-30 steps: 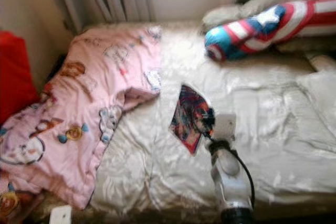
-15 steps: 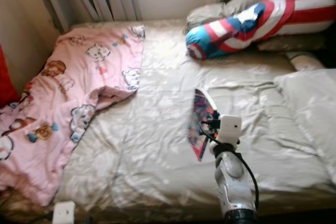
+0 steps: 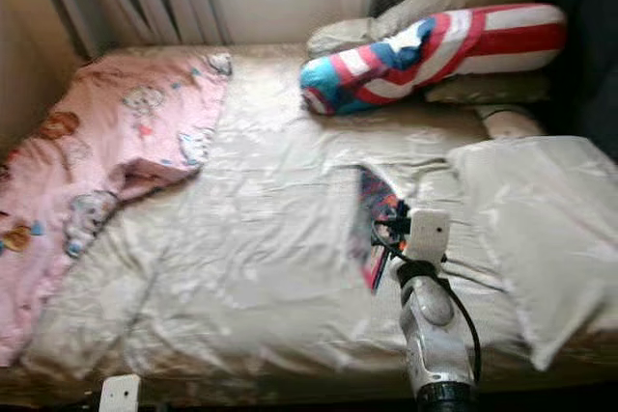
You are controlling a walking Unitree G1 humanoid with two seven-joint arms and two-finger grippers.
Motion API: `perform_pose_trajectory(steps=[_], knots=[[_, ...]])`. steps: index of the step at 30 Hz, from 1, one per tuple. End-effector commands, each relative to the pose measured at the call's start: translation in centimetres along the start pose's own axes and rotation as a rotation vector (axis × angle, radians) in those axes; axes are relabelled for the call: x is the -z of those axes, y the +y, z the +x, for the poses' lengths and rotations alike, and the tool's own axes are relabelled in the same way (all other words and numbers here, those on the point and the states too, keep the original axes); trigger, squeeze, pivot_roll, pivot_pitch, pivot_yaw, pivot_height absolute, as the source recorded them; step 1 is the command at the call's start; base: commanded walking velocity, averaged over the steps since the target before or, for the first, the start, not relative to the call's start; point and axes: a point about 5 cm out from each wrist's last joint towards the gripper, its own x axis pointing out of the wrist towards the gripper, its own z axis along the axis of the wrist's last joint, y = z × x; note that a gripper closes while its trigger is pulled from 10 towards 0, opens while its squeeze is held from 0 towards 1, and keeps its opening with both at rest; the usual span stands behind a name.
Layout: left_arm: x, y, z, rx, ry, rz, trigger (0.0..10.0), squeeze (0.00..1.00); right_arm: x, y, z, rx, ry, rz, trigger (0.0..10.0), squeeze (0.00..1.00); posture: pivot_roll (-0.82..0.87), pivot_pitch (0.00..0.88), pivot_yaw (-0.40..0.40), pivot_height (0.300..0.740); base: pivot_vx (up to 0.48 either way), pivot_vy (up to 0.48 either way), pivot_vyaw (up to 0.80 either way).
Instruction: Clean up the room
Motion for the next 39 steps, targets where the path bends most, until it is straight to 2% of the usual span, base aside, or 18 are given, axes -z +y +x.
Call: perform_pose_trajectory(steps=[1, 8, 19, 26, 27, 28, 29, 31, 33, 39], knots=[[0.4, 0.7, -0.2, -0.020, 0.011, -0.003, 10.0, 0.00, -1.0, 1.0, 0.2, -0.039, -0.049, 0.003, 10.0, 0.00, -0.07, 0.126, 0.022, 0.740, 0.000, 0.000, 0.00], [-1.3, 0.6, 0.3, 0.001, -0.075, -0.043, 10.0, 0.00, -0.9, 1.3, 0.2, -0.071, -0.043, -0.008, 10.0, 0.00, -0.07, 0.128, 0.024, 0.740, 0.000, 0.000, 0.00], [-2.6, 0.7, 0.5, 0.013, -0.138, -0.050, 10.0, 0.00, -1.0, 1.6, 0.2, -0.097, -0.047, -0.023, 10.0, 0.00, -0.08, 0.123, 0.021, 0.740, 0.000, 0.000, 0.00], [-6.1, 0.7, 0.3, 0.048, -0.363, -0.055, 10.0, 0.00, -1.4, 1.5, 0.1, -0.115, -0.063, -0.044, 10.0, 0.00, -0.10, 0.111, 0.020, 0.740, 0.000, 0.000, 0.00], [-7.5, 0.8, 0.1, 0.049, -0.443, -0.056, 10.0, 0.00, -1.4, 1.4, 0.1, -0.116, -0.063, -0.044, 10.0, 0.00, -0.10, 0.109, 0.019, 0.740, 0.000, 0.000, 0.00], [-7.5, 0.8, 0.1, 0.049, -0.443, -0.056, 10.0, 0.00, -1.4, 1.4, 0.1, -0.116, -0.063, -0.044, 10.0, 0.00, -0.10, 0.109, 0.019, 0.740, 0.000, 0.000, 0.00], [-8.8, 0.6, -0.2, 0.062, -0.515, -0.035, 10.0, 0.00, -1.3, 1.3, 0.1, -0.115, -0.057, -0.043, 10.0, 0.00, -0.11, 0.102, 0.018, 0.740, 0.000, 0.000, 0.00], [-9.3, 0.4, -0.4, 0.071, -0.544, -0.021, 10.0, 0.00, -1.2, 1.3, 0.1, -0.114, -0.054, -0.043, 10.0, 0.00, -0.11, 0.100, 0.018, 0.740, 0.000, 0.000, 0.00], [-11.6, -0.3, -1.2, 0.088, -0.662, -0.046, 10.0, 0.00, -1.3, 1.5, 0.1, -0.118, -0.056, -0.034, 10.0, 0.00, -0.11, 0.089, 0.012, 0.740, 0.000, 0.000, 0.00], [-13.3, -1.4, -1.9, 0.116, -0.726, -0.069, 10.0, 0.00, -1.7, 1.7, 0.2, -0.133, -0.086, -0.033, 10.0, 0.00, -0.11, 0.080, 0.007, 0.740, 0.000, 0.000, 0.00]])
